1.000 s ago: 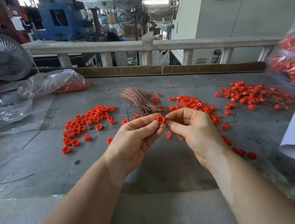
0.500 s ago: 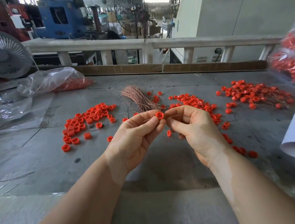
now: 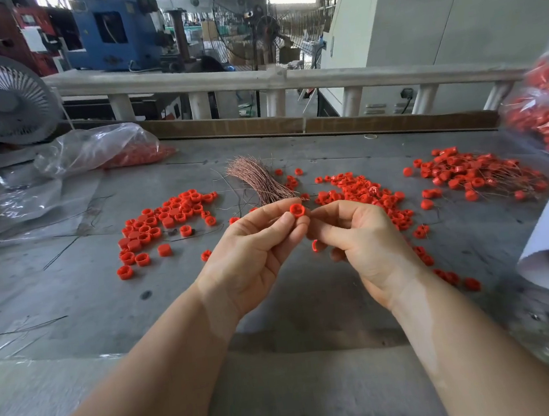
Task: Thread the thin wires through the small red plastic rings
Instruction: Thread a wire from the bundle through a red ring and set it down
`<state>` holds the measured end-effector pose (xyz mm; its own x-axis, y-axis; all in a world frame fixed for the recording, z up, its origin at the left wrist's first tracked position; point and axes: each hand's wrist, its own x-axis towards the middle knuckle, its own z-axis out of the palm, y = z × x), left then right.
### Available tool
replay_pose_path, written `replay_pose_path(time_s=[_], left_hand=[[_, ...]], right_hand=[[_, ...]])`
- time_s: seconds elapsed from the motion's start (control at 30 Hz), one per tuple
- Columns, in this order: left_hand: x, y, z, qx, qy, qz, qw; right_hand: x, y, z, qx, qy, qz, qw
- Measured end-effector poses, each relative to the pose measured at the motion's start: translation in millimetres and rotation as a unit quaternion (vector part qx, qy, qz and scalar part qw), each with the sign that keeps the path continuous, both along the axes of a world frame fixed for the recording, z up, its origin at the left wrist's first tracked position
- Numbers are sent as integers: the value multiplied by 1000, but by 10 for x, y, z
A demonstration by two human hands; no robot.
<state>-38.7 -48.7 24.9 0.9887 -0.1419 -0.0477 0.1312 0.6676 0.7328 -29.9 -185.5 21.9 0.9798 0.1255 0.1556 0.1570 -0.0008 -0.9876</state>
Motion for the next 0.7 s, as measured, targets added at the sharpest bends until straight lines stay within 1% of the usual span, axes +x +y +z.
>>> replay_pose_path(time_s=[0.13, 0.27, 0.57, 0.7], left_hand=[[4, -3, -3, -12, 6, 2, 1000], [-1, 3, -1, -19, 8, -8, 1000], [9, 7, -6, -11, 11, -2, 1000], [11, 3, -11, -1, 9, 3, 1000]], right_hand=[[2, -4, -5, -22, 13, 11, 1000], [-5, -3, 11, -10, 30, 24, 999], [-10, 3, 23, -15, 41, 5, 999], [-12, -1, 22, -3, 41, 0, 999]])
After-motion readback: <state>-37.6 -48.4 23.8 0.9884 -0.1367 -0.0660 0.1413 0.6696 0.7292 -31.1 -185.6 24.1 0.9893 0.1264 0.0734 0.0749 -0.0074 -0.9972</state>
